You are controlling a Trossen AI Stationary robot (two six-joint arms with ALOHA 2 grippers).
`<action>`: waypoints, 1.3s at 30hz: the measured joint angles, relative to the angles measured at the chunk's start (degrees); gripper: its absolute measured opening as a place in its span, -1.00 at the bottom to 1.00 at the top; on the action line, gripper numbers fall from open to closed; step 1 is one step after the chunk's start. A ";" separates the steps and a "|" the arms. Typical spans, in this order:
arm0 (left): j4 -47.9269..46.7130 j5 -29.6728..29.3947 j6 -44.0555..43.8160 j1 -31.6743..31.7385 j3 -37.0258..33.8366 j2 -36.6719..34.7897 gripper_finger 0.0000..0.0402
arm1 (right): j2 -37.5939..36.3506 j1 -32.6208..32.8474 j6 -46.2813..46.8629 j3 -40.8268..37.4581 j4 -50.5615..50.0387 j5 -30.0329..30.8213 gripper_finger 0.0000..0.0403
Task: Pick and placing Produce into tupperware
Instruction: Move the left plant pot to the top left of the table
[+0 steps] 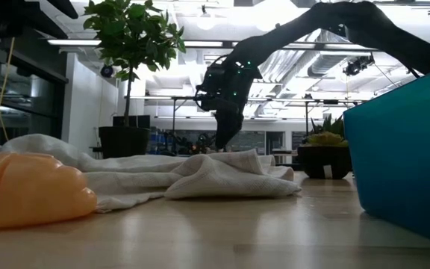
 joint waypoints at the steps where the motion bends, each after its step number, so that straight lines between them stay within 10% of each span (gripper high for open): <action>1: 0.00 0.00 -0.01 0.00 -0.02 0.01 -0.22 | 0.00 0.00 -0.73 0.00 -0.26 0.01 -0.21; 22: 0.02 -1.60 3.61 2.14 0.00 2.09 -0.22 | 0.00 0.00 -6.43 0.00 0.79 -0.02 -0.21; 39: 10.69 17.77 31.97 21.91 0.00 2.11 -0.22 | 0.00 0.71 -6.34 -0.04 1.08 -0.05 -0.21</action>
